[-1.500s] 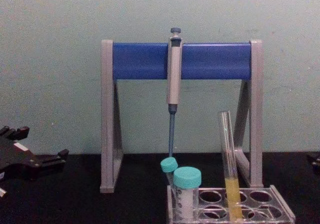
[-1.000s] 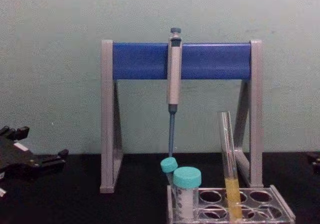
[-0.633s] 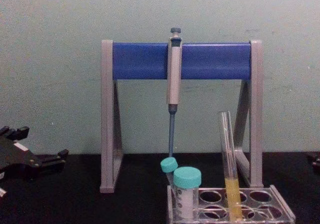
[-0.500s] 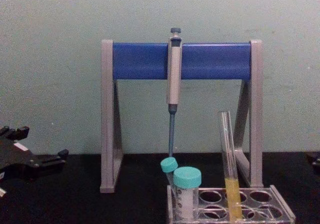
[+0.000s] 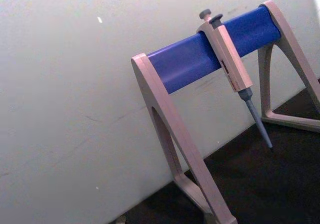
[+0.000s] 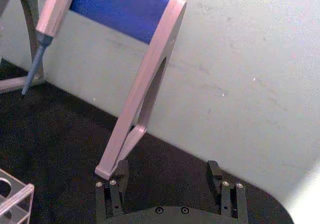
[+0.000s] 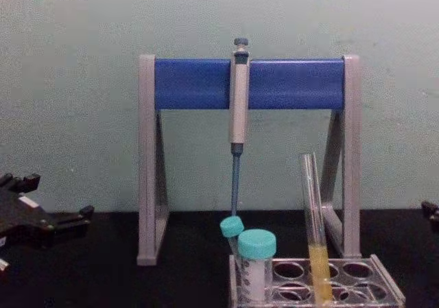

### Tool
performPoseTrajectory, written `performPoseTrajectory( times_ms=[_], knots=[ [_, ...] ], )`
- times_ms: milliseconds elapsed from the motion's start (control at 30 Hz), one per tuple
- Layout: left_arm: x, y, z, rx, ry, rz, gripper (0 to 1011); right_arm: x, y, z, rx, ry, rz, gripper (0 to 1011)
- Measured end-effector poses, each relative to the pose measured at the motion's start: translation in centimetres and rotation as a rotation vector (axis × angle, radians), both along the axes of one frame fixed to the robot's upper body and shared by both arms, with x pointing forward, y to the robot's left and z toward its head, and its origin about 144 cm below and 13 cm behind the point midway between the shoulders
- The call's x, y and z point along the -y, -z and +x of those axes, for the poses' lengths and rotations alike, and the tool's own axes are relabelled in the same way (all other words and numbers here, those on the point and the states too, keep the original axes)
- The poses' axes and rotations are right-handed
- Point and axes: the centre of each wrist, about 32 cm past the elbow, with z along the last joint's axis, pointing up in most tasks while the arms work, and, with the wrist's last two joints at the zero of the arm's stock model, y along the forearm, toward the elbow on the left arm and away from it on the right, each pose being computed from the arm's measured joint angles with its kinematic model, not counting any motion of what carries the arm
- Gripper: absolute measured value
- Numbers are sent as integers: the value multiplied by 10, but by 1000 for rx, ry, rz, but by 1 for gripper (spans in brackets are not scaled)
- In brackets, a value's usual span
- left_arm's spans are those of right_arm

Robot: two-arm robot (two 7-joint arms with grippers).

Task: Pick up the test tube from the test tube rack, shake it, then place it back into the test tube rack.

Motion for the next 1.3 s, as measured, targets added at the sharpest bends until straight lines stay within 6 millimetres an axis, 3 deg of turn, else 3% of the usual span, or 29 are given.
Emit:
performPoseTrajectory(
  times_ms=[667,1300],
  knots=[
    [0,0,0,0,0,0,1001,-11,-19,-3,87,-220,188,1000],
    [0,0,0,0,0,0,1001,-36,-26,9,-58,-437,294,1000]
  ],
)
